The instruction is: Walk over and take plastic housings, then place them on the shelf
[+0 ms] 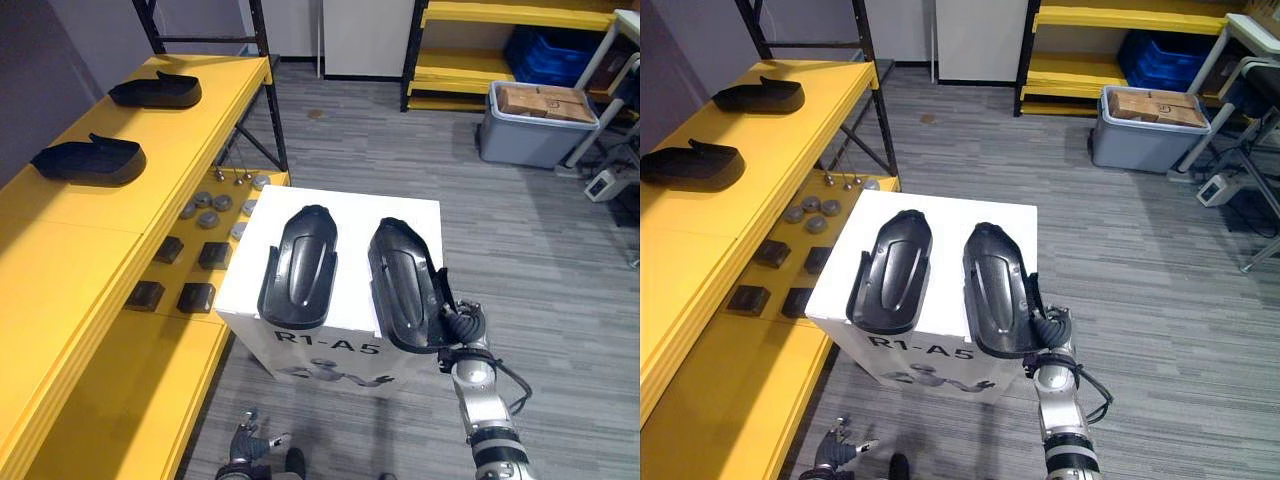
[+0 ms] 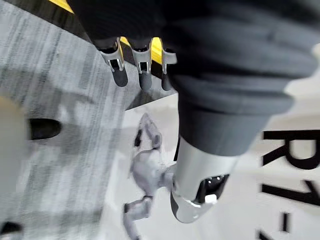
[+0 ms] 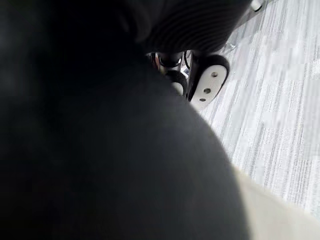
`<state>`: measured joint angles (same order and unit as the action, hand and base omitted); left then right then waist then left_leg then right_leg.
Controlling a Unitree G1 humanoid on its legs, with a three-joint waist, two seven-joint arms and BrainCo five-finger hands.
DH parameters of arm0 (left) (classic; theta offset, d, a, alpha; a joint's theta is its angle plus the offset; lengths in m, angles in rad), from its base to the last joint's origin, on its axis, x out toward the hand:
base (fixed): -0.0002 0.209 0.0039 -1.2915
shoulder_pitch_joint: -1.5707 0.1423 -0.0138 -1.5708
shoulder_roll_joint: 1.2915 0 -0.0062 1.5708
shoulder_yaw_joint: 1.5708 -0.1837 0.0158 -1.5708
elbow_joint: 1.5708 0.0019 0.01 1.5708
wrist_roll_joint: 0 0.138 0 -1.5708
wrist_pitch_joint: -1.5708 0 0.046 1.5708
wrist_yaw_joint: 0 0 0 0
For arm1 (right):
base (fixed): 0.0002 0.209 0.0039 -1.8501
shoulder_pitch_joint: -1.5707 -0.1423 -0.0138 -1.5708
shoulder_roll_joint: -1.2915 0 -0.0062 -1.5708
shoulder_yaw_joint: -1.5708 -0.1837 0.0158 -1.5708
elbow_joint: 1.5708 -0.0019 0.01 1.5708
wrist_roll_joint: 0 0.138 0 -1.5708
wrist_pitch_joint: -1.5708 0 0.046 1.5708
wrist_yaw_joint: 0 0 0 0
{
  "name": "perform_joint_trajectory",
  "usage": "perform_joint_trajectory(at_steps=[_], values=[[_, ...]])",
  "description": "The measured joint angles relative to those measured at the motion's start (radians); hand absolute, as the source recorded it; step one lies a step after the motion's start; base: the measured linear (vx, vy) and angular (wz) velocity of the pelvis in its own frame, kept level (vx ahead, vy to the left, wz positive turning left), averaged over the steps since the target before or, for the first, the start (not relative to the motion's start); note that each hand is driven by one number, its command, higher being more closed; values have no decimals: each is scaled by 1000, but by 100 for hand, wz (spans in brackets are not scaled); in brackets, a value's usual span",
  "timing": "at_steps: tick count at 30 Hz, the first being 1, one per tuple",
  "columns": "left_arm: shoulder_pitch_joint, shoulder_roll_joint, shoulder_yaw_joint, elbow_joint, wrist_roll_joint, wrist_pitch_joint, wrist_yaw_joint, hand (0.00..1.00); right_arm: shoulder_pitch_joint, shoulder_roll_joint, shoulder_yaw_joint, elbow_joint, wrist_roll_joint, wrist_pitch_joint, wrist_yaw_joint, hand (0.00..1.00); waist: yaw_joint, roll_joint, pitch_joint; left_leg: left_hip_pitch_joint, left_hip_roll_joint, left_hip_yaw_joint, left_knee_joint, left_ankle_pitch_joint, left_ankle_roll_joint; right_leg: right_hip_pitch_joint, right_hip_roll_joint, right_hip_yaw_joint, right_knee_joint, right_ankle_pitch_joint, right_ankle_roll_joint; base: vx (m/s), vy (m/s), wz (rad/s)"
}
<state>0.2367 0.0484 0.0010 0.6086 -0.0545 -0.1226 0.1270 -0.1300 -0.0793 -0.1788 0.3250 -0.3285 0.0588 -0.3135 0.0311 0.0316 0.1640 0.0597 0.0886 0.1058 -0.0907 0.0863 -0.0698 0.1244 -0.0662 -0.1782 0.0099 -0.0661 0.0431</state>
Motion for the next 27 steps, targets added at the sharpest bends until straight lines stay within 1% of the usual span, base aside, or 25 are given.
perform_joint_trajectory(at_steps=[1, 5, 7, 8, 10, 14, 16, 19, 20, 22, 25, 27], values=[[3, 0, 30, -44, 0, 0, 2, 0, 21, 0, -7, -71, 0, 0, -6, 100, -2, 0, 0, -1, 0, 0, 0, 0, 0, -1, 0, 0, 1, 0, 0, 0, 0, 0], [23, -8, 82, -172, 0, -3, 20, 0, 53, 0, -49, -225, -13, -1, -40, 100, -3, 0, -1, -4, 0, 0, 3, 0, 0, -5, -3, 1, 1, 0, 0, -8, 6, 0], [54, -38, 132, -307, -2, -9, 31, 0, 57, 0, -76, -320, -32, -4, -63, 100, -12, -1, -1, -4, -2, -1, 3, 0, 0, -5, -5, 1, 1, 0, 1, -31, 26, 0], [57, -41, 138, -338, -2, -10, 35, 0, 58, 0, -77, -339, -40, -5, -68, 100, -13, -1, -1, -4, -2, -1, 3, 0, 0, -5, -5, 1, 1, 0, 1, 0, 0, 0], [69, -49, 148, -455, -3, -22, 44, 0, 63, 0, -80, -409, -75, -11, -84, 100, -15, -1, -2, -4, -3, -1, 3, 0, 0, -5, -5, 1, 1, -1, 1, 0, 0, 0], [69, -70, 136, -623, -15, -32, 51, 0, 69, 14, -61, -484, -124, -17, -100, 100, -15, -1, -10, -7, -5, -6, 4, 0, 0, -6, -5, -3, 2, -1, 2, 0, 6, 3], [65, -76, 85, -723, -43, -50, 64, 0, 70, 19, -32, -520, -147, -19, -103, 100, -17, -1, -22, -10, -5, -15, 4, 0, 0, -7, -5, -11, 7, -1, 2, 2, 4, 11], [40, -75, 16, -802, -44, -62, 64, 0, 70, 19, 14, -542, -187, -22, -102, 100, -17, -1, -33, -9, -4, -24, 4, 0, 0, -7, -4, -20, 19, -1, 2, 6, 6, 10], [23, -74, -21, -828, -44, -64, 64, 0, 67, 18, 47, -552, -208, -25, -102, 100, -16, -1, -37, -9, -4, -24, 4, 0, 0, -7, -5, -20, 19, -1, 2, 0, 0, 0], [-5, -70, -82, -840, -48, -69, 62, 0, 63, 18, 102, -552, -242, -33, -100, 100, -16, -1, -45, -8, -4, -24, 4, 0, 0, -7, -5, -20, 20, -1, 2, 0, 0, 0], [-68, -68, -198, -843, -92, -69, 61, 0, 42, 18, 196, -552, -289, -39, -95, 100, -17, -1, -50, -4, -2, -23, 4, 0, 0, -10, -4, -17, 30, -1, 2, 0, 0, 0], [-96, -65, -241, -843, -103, -69, 59, 0, 37, 17, 226, -552, -301, -39, -94, 100, -17, -1, -58, -5, -1, -21, 4, 0, 0, -20, -4, -14, 36, -1, 2, -13, 7, -3]])
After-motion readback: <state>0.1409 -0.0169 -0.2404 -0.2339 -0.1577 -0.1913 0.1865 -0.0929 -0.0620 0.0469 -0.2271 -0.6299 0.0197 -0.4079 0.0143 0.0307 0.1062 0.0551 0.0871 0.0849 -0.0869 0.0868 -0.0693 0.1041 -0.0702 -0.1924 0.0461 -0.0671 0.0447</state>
